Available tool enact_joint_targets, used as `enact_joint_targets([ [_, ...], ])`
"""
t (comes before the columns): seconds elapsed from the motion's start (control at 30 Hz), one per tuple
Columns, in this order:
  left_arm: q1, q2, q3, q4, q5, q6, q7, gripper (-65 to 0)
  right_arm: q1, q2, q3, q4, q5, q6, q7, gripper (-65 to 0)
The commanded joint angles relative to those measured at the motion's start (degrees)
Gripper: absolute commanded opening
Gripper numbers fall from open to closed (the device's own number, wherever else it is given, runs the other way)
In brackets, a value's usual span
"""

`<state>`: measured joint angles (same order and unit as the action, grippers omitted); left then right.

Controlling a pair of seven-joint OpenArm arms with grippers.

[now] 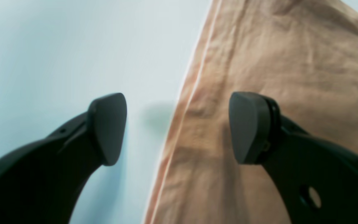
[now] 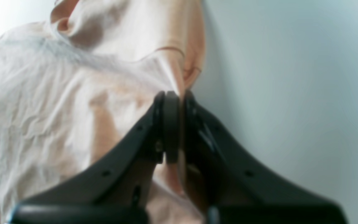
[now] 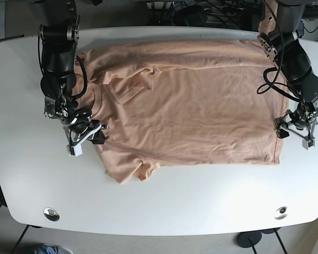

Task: Fold the T-shirt properly
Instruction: 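Release and grasp the shirt's side edges lower with both grippers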

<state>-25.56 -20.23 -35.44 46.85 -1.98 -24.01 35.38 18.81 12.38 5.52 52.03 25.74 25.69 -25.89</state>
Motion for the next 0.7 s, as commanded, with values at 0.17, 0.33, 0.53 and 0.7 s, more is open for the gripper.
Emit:
enact_joint_targets([
  [0.17,-2.79,-0.47,4.98,-8.04,-1.05,-0.21,-3.68,-16.5,0.84,0.5,-0.02,0.67,-0.73,-0.07,-0.7,-62.9],
  [0.33,-2.35,1.81,10.34,-8.3,-8.88,-0.12,-2.01,-24.6,1.1,0.76,0.24,0.67,-0.73,-0.07,-0.7,-62.9],
  [0.53,-0.42,1.81,9.55,-5.31,-9.58,0.14,-4.56,-65.0,0.49,0.67,0.33,0.94,-0.73,0.2,-0.62,-62.9],
  [0.7,9.87,3.57,4.1,18.16,-9.58,-4.08,6.16,-65.0,-8.57,1.11,0.68,15.79,-0.37,0.02,-3.08,-62.9],
])
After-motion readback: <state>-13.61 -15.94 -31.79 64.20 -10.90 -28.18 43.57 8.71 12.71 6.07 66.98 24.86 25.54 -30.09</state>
